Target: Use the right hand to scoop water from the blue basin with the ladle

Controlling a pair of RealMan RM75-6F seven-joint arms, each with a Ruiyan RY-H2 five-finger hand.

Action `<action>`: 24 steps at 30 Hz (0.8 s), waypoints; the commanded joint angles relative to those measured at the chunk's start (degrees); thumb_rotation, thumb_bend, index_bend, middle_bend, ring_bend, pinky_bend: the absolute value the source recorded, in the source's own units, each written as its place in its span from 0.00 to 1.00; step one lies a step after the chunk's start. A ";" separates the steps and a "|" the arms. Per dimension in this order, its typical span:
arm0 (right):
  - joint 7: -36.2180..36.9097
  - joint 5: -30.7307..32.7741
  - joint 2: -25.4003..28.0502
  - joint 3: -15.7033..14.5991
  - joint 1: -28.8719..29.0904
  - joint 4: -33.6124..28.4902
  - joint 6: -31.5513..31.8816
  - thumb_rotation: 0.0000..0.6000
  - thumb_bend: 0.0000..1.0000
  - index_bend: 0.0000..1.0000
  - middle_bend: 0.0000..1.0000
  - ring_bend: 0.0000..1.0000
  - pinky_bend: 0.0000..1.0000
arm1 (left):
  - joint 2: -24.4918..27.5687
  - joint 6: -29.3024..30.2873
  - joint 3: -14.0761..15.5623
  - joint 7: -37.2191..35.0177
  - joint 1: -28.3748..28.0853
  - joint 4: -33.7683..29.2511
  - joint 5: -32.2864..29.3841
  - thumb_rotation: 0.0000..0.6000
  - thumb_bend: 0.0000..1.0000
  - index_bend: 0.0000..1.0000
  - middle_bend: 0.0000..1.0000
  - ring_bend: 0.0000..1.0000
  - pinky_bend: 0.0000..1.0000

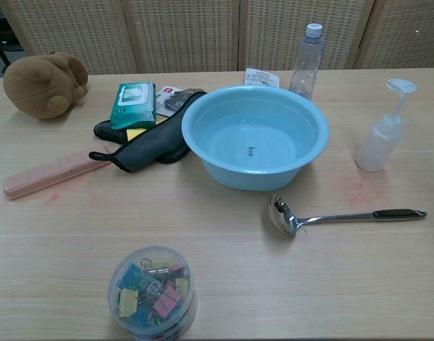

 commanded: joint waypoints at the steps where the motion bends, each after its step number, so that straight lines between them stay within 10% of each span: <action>1: -0.04 -0.03 -0.03 0.00 -0.02 0.01 0.03 1.00 0.00 0.05 0.00 0.00 0.00 | 0.02 -0.04 0.01 -0.02 0.00 0.01 -0.03 1.00 0.00 0.00 0.00 0.00 0.00; 12: -0.04 0.10 -0.11 0.09 0.32 0.27 -0.56 1.00 0.00 0.05 0.05 0.00 0.00 | -0.07 -0.14 -0.10 0.36 -0.03 -0.09 -0.22 1.00 0.00 0.00 0.00 0.00 0.00; 18: 0.23 -0.43 -0.67 0.90 1.71 2.02 -1.49 1.00 0.00 0.05 0.31 0.18 0.01 | -0.13 -0.52 -0.40 0.68 -0.14 -0.28 -1.01 1.00 0.00 0.00 0.00 0.00 0.00; 20: 0.15 -0.28 -0.85 1.24 2.49 2.77 -2.45 1.00 0.00 0.05 0.48 0.37 0.13 | -0.14 -0.49 -0.49 0.79 -0.13 -0.35 -1.13 1.00 0.00 0.00 0.00 0.00 0.00; 24: 0.64 -0.78 -1.62 1.96 4.65 4.82 -4.54 1.00 0.00 0.06 0.73 0.66 0.73 | -0.18 -0.72 -0.62 1.00 -0.20 -0.47 -1.51 1.00 0.00 0.00 0.00 0.00 0.00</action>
